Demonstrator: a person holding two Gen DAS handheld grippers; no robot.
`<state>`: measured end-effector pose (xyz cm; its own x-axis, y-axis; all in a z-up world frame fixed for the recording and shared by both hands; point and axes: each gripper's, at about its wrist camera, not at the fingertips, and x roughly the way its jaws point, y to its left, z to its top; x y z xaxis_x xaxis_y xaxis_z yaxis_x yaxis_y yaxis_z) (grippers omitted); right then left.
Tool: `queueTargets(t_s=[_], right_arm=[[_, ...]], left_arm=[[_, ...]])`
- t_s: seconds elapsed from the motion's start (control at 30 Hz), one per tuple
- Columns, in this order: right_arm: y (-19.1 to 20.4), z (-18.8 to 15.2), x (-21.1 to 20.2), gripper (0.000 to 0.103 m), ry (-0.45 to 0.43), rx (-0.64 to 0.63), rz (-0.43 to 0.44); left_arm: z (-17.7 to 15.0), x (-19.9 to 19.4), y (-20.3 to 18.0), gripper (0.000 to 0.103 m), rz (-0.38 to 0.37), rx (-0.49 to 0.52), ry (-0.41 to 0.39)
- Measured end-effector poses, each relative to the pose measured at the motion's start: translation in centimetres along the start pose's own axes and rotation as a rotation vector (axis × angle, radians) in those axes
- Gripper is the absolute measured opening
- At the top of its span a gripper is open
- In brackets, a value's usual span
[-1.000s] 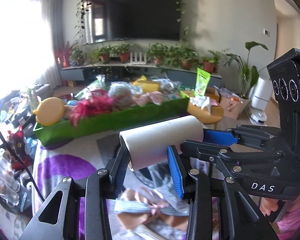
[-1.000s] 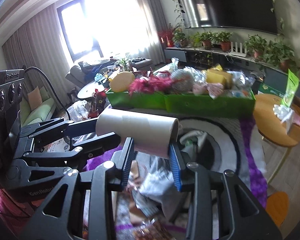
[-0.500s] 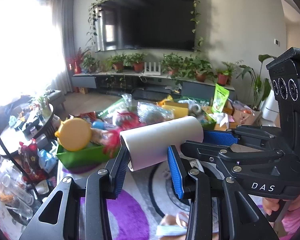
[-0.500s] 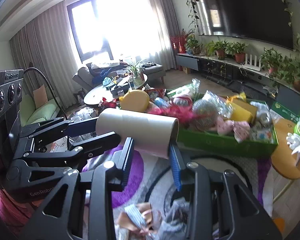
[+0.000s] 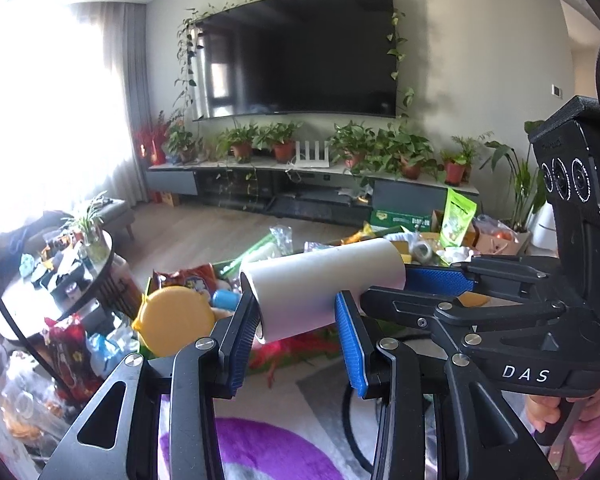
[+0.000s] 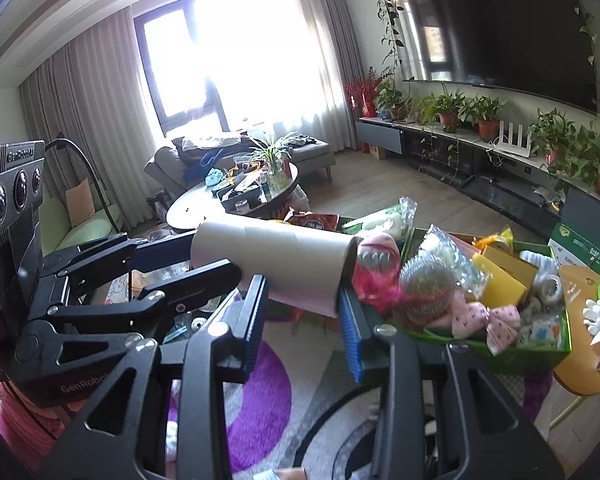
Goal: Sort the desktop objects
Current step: 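Lift the roll and carry it with the left tool toward the green box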
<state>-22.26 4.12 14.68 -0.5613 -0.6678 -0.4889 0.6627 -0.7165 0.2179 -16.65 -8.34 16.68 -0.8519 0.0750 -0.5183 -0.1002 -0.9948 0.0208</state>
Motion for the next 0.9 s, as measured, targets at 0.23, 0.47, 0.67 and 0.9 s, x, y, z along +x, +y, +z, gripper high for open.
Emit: queueTargets(t_s=[0.23,0.47,0.67,0.9], right_arm=[[0.0,2.2,2.2,0.036,-0.001,0.010,0.005],[-0.6,3.7,4.9,0.036,0.007,0.044,0.020],[-1.6,4.8,7.8,0.036,0.025,0.067,0.033],[-3.5,5.6,11.8,0.036,0.062,0.087,0.046]], left_arm=[[1.5,1.5,2.1,0.040,0.002,-0.004,0.000],[2.6,3.9,3.9,0.040,-0.001,0.004,0.011],[3.4,6.9,5.9,0.040,-0.009,-0.009,0.033],[3.6,10.9,7.6,0.040,-0.007,-0.020,0.068]])
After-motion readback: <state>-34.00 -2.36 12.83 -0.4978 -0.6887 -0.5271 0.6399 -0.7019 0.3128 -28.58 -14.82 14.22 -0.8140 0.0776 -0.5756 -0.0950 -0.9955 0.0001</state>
